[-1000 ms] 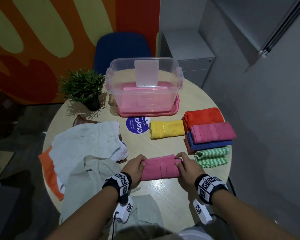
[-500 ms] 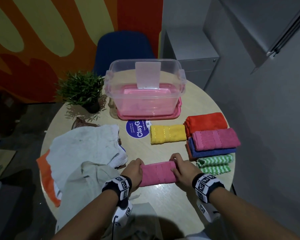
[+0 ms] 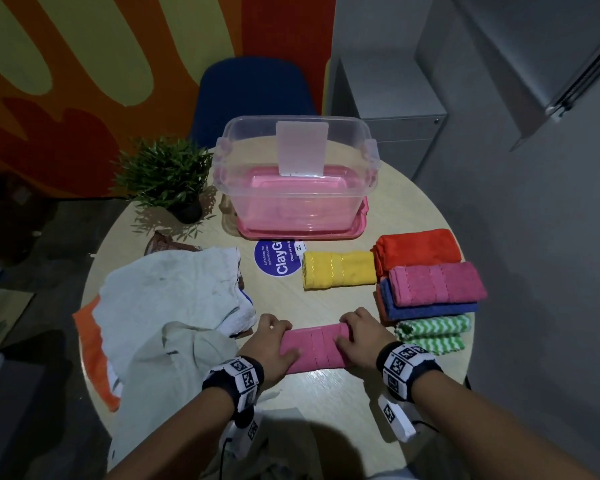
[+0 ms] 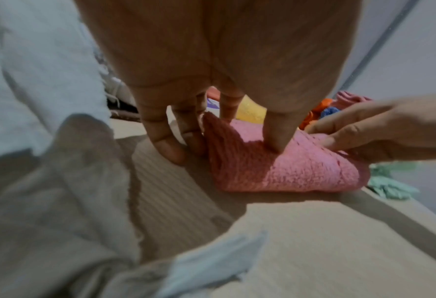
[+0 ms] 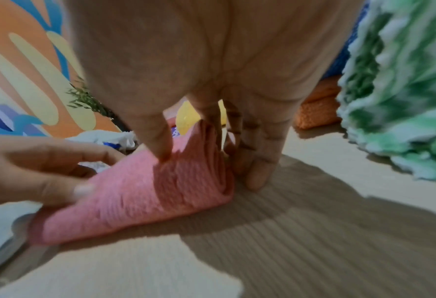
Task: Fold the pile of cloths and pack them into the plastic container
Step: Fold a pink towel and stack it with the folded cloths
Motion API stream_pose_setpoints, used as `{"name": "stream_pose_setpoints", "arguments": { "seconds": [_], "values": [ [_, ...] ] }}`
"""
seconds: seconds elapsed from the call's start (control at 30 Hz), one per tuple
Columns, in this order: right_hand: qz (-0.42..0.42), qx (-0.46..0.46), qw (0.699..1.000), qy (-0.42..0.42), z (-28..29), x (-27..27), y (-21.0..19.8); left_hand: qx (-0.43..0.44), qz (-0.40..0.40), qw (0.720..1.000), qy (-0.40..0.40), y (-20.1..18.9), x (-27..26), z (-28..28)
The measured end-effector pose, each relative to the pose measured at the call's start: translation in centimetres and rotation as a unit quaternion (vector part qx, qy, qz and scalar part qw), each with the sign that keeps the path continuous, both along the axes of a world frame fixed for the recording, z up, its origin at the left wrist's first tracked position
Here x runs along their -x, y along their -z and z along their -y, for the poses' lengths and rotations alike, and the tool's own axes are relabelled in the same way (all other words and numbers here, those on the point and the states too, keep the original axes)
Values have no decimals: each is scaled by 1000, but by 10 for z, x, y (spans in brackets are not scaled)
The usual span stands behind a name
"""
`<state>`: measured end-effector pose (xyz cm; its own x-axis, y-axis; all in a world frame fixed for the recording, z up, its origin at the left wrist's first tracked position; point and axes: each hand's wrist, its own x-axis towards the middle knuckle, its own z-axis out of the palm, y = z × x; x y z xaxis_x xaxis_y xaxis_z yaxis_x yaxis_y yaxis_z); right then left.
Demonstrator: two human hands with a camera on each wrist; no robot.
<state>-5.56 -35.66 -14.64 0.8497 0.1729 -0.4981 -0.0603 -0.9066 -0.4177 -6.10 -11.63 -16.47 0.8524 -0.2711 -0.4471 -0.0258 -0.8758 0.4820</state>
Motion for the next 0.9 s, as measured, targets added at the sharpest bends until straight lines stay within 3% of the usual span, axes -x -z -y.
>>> {"name": "stream_pose_setpoints", "arguments": {
  "seconds": [0.13, 0.23, 0.5, 0.7, 0.77, 0.9],
  "values": [
    [-33, 34, 998, -47, -4, 6, 1, -62, 16, 995, 78, -1, 0, -5],
    [-24, 34, 999, -29, -8, 12, 3, -68, 2, 993, 99, -5, -3, -4],
    [-106, -1, 994, -2, -5, 0, -15, 59, -84, 993, 57, -26, -17, -3],
    [-140, -1, 990, -23, -4, -31, -41, 163, -75, 984, 4, -58, -54, 2],
    [-115, -21, 993, 25, 0, -47, -52, 204, -69, 976, -37, -70, -73, 7],
    [47, -9, 991, 122, 12, -81, -72, 233, -23, 965, -115, -72, -115, 19]
  ]
}}
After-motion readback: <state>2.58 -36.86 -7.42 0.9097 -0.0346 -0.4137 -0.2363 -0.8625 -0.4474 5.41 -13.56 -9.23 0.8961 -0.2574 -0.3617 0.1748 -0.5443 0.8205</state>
